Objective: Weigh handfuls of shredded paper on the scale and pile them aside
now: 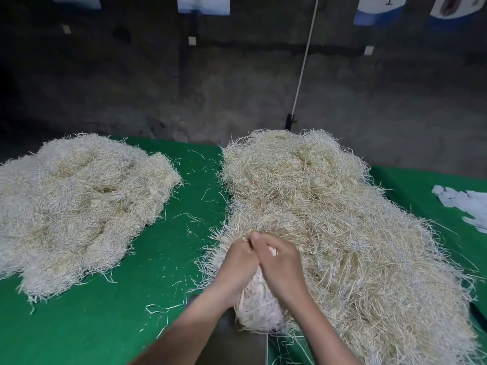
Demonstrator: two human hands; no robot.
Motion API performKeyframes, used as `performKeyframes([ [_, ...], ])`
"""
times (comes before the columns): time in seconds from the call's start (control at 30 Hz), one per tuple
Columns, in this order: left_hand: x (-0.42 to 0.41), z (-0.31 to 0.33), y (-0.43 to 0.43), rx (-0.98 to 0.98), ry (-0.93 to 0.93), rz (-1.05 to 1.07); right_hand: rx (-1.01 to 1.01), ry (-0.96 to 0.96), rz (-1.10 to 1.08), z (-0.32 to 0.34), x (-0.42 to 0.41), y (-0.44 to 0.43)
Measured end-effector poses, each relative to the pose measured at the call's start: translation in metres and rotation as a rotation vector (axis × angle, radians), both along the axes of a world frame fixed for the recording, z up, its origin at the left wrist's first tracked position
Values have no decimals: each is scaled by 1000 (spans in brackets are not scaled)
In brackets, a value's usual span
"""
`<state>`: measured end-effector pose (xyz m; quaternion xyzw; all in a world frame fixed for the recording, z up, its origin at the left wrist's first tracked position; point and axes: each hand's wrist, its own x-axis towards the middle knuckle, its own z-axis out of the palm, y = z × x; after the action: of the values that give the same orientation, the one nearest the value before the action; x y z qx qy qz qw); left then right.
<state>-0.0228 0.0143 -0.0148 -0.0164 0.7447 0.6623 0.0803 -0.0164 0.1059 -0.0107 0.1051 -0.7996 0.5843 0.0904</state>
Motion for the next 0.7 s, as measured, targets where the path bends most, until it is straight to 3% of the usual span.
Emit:
performKeyframes([
  [0.07, 4, 8, -14, 297, -77, -140, -55, -62, -60, 4, -8, 12],
  [0.1, 5, 11, -20, 346, -78, -148, -114, -96, -116, 3, -13, 19],
  [0.2, 14, 1, -22, 39, 81, 67, -346, -195, -291, 2, -23, 27],
  [0.27, 24, -2, -7, 219, 11, -8, -467, -218, -380, 3, -25, 23],
  [0.33, 19, -4, 7, 511, -136, 15, -298, -102, -382, -2, -14, 7],
  [0.43, -5, 4, 6, 536, -165, 354, 236, 148, -271, -28, 16, -22],
  [0.5, -5, -1, 9, 464, -126, 432, 288, 161, -221, -32, 15, -19],
  [0.6, 8, -9, 22, 267, -161, 347, 194, 17, -296, -25, -2, 0],
  [0.7, -6, 4, 15, 328, -147, 339, 151, 74, -366, -32, 9, -19],
])
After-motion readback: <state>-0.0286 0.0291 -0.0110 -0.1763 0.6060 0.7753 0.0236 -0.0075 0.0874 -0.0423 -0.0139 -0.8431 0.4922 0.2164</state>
